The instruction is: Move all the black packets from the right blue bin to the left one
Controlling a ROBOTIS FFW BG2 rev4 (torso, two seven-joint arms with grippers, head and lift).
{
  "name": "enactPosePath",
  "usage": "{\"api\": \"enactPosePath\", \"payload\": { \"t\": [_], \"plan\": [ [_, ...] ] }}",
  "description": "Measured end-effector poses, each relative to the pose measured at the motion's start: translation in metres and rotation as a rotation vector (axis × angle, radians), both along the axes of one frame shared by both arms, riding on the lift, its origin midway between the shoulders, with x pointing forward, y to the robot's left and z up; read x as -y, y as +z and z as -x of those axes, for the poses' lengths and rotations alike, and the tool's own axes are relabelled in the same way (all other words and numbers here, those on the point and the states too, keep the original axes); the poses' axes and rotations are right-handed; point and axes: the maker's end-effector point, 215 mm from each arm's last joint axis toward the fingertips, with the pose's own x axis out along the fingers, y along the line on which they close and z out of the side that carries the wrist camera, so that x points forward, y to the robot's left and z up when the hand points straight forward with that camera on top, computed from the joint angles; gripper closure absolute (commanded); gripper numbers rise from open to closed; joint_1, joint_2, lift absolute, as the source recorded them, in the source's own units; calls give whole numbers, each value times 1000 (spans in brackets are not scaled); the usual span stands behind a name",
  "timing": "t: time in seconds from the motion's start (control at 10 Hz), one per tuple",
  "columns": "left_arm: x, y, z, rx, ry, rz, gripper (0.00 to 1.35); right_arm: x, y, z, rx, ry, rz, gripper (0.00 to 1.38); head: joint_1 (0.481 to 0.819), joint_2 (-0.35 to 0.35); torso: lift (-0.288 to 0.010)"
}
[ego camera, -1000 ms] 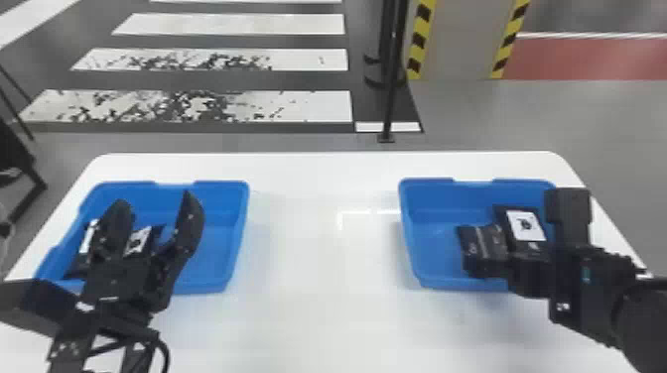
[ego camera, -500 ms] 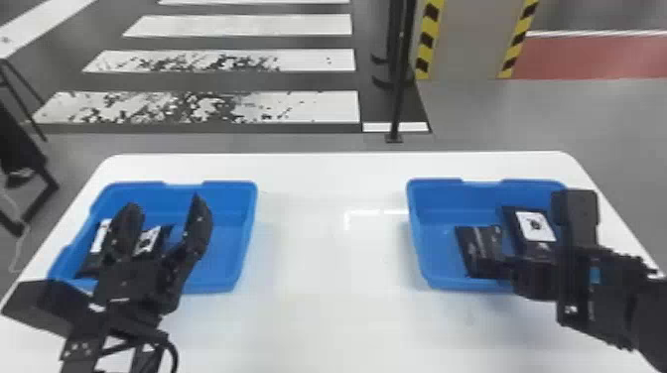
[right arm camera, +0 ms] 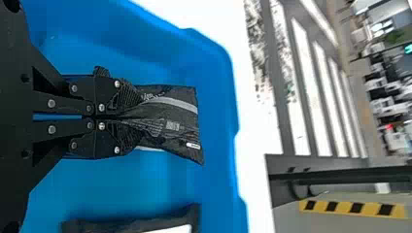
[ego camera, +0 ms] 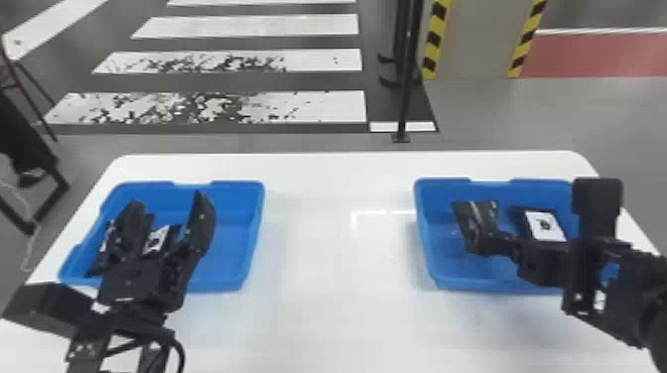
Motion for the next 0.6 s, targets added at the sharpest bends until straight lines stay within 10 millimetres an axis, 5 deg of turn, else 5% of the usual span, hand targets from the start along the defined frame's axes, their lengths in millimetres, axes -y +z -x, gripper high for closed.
{"api": "enactPosePath", "payload": {
  "t": [0.3,0.6],
  "plan": [
    [10,-2,-1,-2,-23,74,203,-43,73,-22,228,148,-157,1168,695,86,-168],
    [42,0,-3,5,-105,219,203,-124,123,-42,390,432,-384,1168,695,142,-168]
  ]
}}
